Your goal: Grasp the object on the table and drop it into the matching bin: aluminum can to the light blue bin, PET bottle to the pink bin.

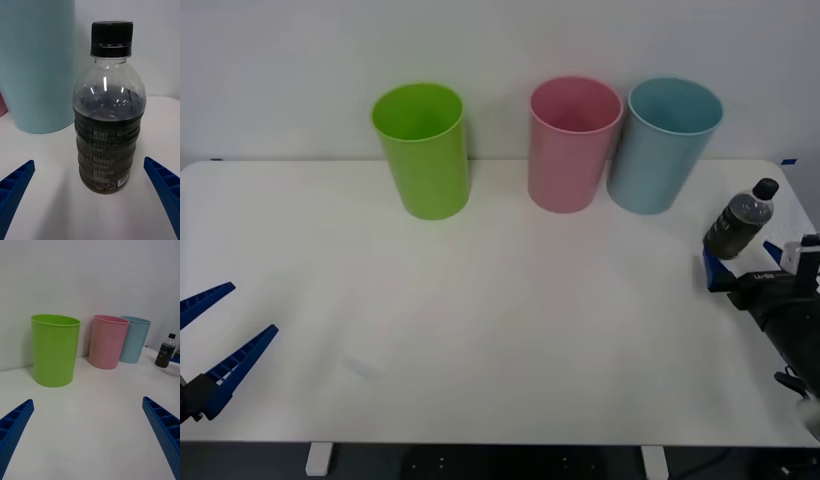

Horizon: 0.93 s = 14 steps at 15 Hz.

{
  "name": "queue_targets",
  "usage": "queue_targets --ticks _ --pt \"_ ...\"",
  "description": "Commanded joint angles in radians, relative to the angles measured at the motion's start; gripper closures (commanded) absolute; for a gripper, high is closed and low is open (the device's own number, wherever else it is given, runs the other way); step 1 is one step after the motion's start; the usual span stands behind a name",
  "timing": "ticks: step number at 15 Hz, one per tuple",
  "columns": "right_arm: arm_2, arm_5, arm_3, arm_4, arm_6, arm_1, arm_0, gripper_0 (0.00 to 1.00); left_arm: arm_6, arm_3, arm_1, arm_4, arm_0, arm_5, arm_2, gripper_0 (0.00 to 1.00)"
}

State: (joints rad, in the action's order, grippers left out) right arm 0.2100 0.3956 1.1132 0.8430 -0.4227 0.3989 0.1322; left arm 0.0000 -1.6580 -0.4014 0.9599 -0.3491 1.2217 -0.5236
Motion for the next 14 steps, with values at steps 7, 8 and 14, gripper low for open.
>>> queue_targets --ticks 7,8,14 --pt "0.016 -0.024 -0.213 0.001 -0.036 0.0 0.181 0.0 0.0 0.0 0.0 0.0 0.0 0.0 0.0 0.0" --pt "0.019 -0.03 -0.237 0.005 -0.042 0.0 0.201 0.0 0.0 0.0 0.0 0.0 0.0 0.0 0.0 0.0" --pt "0.017 -0.086 -0.259 0.008 -0.067 -0.002 0.242 0.0 0.0 0.0 0.0 0.0 0.0 0.0 0.0 0.0"
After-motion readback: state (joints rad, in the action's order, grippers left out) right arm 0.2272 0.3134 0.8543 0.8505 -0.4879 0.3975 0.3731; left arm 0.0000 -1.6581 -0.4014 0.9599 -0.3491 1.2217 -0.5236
